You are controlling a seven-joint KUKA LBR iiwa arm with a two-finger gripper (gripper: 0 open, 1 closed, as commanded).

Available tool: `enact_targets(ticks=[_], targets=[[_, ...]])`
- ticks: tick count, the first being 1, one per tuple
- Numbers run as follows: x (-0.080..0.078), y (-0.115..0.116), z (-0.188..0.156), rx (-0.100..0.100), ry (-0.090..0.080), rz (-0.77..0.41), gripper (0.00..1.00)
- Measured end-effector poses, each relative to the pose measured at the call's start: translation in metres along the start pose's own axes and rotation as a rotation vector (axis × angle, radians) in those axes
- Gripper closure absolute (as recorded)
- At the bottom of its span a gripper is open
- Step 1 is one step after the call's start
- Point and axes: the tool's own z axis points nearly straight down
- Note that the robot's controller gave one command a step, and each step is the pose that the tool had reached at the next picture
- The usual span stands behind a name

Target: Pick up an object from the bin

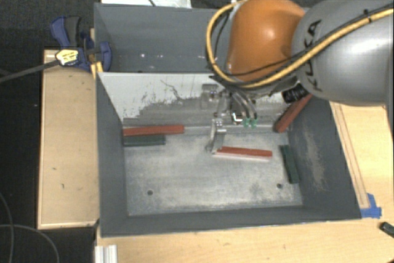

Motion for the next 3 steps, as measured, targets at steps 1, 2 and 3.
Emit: enact_targets(ticks=[1, 2, 3], targets=[[0.028, -0.118, 0.039, 0.004, -0.003, -0.009, 0.0], [0.005, -0.1, 0.145, 0.0, 0.0, -0.038, 0.0], [0.003, -0.101, 0.141, 0.0, -0.007, -0.034, 1.0]])
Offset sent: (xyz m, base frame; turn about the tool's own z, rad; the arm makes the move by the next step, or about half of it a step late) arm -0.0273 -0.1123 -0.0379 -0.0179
